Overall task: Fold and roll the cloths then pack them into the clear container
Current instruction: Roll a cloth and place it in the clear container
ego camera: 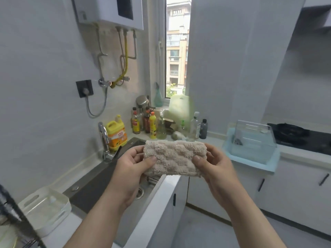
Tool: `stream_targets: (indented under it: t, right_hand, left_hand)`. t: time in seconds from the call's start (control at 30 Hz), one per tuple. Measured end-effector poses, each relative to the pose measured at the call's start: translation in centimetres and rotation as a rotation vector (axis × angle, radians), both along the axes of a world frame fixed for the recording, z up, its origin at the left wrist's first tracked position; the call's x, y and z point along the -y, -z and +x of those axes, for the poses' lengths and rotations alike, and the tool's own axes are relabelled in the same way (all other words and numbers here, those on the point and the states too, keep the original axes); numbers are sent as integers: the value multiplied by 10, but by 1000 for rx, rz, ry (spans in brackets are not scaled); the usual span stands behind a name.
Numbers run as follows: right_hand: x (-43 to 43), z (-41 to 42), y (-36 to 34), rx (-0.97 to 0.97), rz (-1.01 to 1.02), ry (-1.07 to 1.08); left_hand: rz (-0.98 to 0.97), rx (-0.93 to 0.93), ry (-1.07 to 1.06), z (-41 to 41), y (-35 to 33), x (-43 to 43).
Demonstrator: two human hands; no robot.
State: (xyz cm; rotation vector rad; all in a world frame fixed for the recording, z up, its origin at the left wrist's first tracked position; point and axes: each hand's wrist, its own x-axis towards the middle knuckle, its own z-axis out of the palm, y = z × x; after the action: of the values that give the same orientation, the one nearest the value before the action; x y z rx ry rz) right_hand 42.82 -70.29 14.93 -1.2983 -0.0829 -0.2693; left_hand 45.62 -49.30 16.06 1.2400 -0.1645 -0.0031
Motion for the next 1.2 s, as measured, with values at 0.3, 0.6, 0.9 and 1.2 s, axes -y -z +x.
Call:
stream_targets:
  t: [0.3,0.6,0.9,1.2]
  right_hand:
    - [131,11,-8,-5,30,282]
    - [239,77,10,-44,-12,474]
    - [320,204,9,-132,-87,585]
    - [392,271,27,-205,-73,655]
  left_hand:
    - [-26,-25,304,63,-7,147]
    - [-9,-47,494,164,13,270]
    - [4,-78,581,317,21,368]
    - [-2,-148,662,397,40,462]
